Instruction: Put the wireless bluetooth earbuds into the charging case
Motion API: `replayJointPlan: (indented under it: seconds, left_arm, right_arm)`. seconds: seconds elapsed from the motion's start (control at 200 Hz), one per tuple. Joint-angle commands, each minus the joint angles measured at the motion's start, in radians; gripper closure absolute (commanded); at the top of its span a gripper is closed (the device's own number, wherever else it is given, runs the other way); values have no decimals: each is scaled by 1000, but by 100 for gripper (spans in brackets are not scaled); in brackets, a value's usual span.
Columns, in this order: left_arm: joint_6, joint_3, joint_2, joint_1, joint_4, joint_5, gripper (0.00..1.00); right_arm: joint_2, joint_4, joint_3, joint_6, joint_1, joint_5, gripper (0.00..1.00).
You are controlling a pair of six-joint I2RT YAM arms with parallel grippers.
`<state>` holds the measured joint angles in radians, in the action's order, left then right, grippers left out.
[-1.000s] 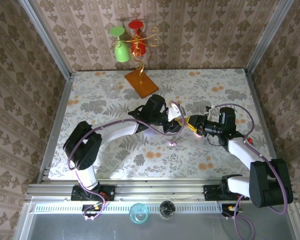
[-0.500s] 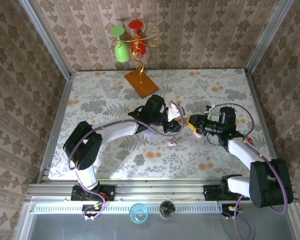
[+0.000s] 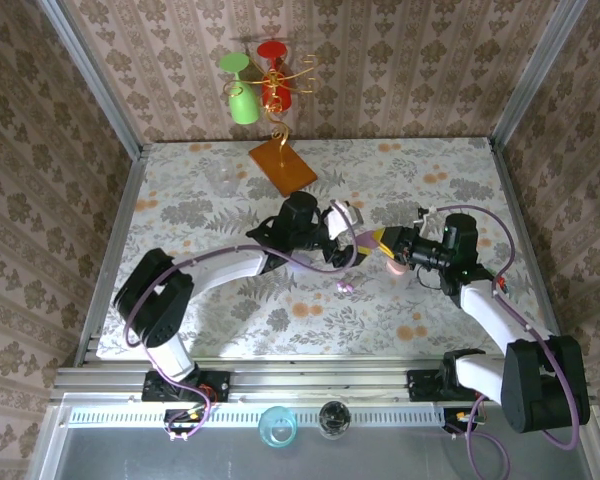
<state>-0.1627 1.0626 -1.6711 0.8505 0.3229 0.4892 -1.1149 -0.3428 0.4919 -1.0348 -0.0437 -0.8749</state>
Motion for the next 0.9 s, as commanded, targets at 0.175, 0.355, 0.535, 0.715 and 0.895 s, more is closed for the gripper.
replayJointPlan:
  seconds: [0.175, 0.355, 0.535, 0.715, 0.895]
  left_arm:
    - [106, -280, 149, -54, 475, -38, 0]
    - [199, -371, 137, -96, 693, 36, 0]
    - [206, -412, 94, -94, 886, 64, 8]
    - [217, -396, 56, -94, 963, 99, 16]
    - [181, -391, 63, -91, 967, 79, 21]
  right_arm:
    - [55, -140, 27, -166, -5, 1, 88]
    - [46, -267, 30, -280, -57, 8, 87]
    - [3, -409, 50, -389, -129, 44, 86]
    - [-69, -604, 66, -524, -192, 73, 86]
    - [-111, -709, 68, -605, -231, 114, 87]
